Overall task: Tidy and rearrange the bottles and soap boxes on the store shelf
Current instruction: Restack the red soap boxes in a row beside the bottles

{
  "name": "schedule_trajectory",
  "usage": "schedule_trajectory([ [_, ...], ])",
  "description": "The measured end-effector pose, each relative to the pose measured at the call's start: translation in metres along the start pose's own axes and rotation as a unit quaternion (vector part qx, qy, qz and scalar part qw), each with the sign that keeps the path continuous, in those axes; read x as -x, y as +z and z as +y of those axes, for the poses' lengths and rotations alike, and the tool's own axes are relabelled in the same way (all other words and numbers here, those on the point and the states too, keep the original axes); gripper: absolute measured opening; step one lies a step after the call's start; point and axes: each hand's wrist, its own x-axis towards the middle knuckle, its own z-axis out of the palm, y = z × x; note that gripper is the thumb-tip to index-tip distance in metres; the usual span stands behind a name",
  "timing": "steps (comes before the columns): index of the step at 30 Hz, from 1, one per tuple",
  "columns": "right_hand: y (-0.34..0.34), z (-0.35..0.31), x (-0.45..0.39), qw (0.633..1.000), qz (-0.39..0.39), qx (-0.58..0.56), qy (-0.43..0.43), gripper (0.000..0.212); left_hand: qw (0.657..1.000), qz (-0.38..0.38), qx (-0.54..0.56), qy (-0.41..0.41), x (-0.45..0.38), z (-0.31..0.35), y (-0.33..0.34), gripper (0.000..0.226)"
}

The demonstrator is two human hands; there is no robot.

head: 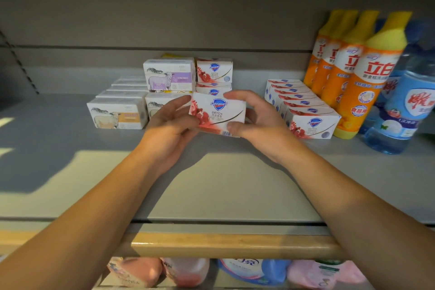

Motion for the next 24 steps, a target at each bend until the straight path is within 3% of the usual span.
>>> schedule_trajectory([
  [5,-0.007,-0.006,-0.002,0.998,0.006,0.058,-0.033,0.074,0.993,-0.016,-0.120,-0.019,0.002,-0.005,-0.002,0.036],
  [11,-0.015,-0.016,-0.006,0.922,-0.010,0.380,-0.067,0.052,0.959,-0.017,-0.266,0.098,0.009,-0.003,0.010,0.051],
  [15,-0.029,-0.030,-0.012,0.897,-0.022,0.436,-0.071,0.050,0.953,-0.026,-0.276,0.127,0.009,0.000,0.027,0.047],
  [20,-0.068,-0.041,-0.019,0.862,0.036,0.499,-0.080,0.045,0.940,-0.038,-0.331,0.073,-0.017,-0.005,0.049,0.038],
  [21,-0.078,-0.040,-0.021,0.857,0.056,0.507,-0.078,0.044,0.916,-0.040,-0.394,0.071,-0.024,-0.008,0.049,0.039],
  [24,-0.106,-0.035,-0.033,0.827,0.111,0.547,-0.062,0.041,0.750,-0.078,-0.647,0.111,-0.037,-0.022,0.038,0.046],
])
